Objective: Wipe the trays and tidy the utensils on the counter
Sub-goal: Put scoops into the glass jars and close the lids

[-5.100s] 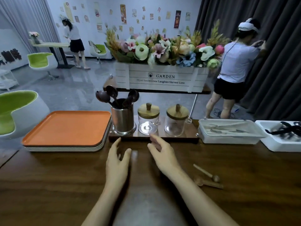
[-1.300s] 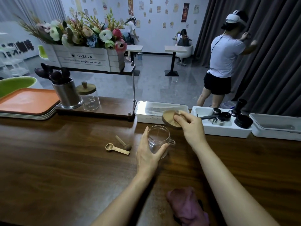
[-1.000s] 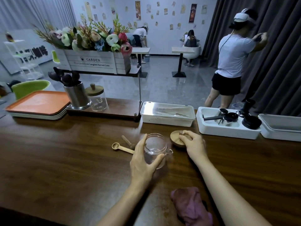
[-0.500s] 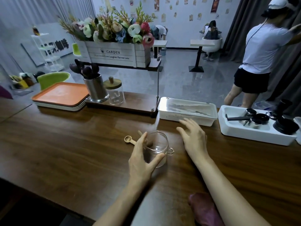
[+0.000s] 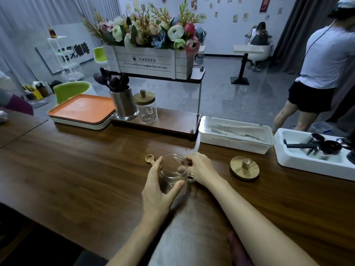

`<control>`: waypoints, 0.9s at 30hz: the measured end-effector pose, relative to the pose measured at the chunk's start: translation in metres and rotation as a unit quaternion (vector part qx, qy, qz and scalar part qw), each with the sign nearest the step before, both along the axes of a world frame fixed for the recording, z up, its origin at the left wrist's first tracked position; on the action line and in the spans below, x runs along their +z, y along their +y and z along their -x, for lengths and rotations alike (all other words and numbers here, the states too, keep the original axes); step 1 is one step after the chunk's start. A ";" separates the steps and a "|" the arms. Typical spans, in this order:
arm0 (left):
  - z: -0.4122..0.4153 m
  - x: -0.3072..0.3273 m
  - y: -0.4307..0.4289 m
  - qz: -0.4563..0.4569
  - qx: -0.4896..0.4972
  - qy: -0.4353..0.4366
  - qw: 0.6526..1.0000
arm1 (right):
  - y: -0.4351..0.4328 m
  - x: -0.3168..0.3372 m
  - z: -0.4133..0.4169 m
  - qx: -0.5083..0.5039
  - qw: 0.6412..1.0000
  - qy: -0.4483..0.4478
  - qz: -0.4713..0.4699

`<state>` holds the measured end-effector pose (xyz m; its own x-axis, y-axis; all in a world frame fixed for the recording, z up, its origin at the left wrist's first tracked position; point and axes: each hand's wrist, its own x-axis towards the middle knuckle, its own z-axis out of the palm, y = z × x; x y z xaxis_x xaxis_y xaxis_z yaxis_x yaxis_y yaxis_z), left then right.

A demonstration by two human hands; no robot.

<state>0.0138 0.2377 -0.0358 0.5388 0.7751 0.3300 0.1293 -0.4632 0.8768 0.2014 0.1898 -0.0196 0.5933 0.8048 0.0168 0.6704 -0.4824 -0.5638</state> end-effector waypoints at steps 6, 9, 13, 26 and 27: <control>-0.001 0.001 0.000 -0.003 -0.008 0.000 1.000 | -0.019 0.005 -0.013 -0.028 0.995 -0.087 0.051; -0.003 0.002 -0.002 -0.007 -0.020 0.003 1.000 | -0.035 0.007 -0.018 -0.048 0.992 -0.100 0.063; -0.009 0.002 -0.004 -0.009 -0.037 0.003 0.999 | -0.048 0.010 -0.016 -0.047 0.991 -0.098 0.082; -0.035 0.005 -0.029 -0.016 -0.100 0.008 0.995 | -0.108 0.029 -0.017 -0.052 0.997 0.030 0.057; -0.035 0.004 -0.030 -0.015 -0.101 0.009 0.995 | -0.111 0.028 -0.015 -0.058 0.996 0.062 0.036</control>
<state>0.0487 0.2081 -0.0316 0.6886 0.6405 0.3400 0.0465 -0.5069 0.8608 0.2167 0.0790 0.0086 0.6760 0.7275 -0.1175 0.5358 -0.5947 -0.5994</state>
